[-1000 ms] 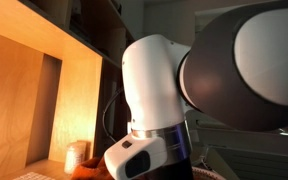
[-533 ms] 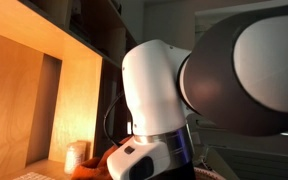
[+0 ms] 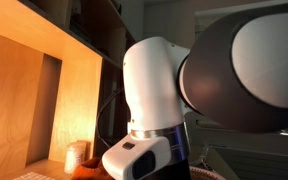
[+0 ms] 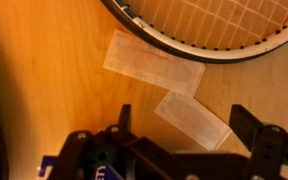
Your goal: Take a bandaid and put it in the glass
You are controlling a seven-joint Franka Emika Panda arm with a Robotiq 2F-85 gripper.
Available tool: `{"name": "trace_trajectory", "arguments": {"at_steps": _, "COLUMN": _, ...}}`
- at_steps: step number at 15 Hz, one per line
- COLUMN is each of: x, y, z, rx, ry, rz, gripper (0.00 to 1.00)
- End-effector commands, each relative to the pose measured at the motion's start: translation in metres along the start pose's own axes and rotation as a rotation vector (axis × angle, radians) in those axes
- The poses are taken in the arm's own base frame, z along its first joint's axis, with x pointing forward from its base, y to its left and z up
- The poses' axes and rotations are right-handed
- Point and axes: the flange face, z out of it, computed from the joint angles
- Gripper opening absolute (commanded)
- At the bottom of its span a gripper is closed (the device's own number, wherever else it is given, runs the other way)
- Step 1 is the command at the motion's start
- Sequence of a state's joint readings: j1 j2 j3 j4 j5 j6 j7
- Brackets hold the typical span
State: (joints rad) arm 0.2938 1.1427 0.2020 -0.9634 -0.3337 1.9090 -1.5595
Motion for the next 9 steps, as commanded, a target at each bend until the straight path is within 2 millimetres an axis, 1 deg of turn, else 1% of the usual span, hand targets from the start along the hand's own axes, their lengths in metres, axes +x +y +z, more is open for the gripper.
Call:
{"name": "trace_trajectory", "arguments": {"at_steps": 1, "x": 0.001, "y": 0.009, "z": -0.001, "rx": -0.070, "ry": 0.004, "rz": -0.047, "gripper": 1.00}}
{"name": "trace_trajectory", "arguments": {"at_steps": 5, "x": 0.003, "y": 0.022, "z": 0.006, "rx": -0.194, "ry": 0.011, "rz": -0.040, "gripper": 1.00}}
{"name": "trace_trajectory", "arguments": {"at_steps": 9, "x": 0.006, "y": 0.023, "z": 0.020, "rx": -0.195, "ry": 0.036, "rz": -0.050, "gripper": 1.00}}
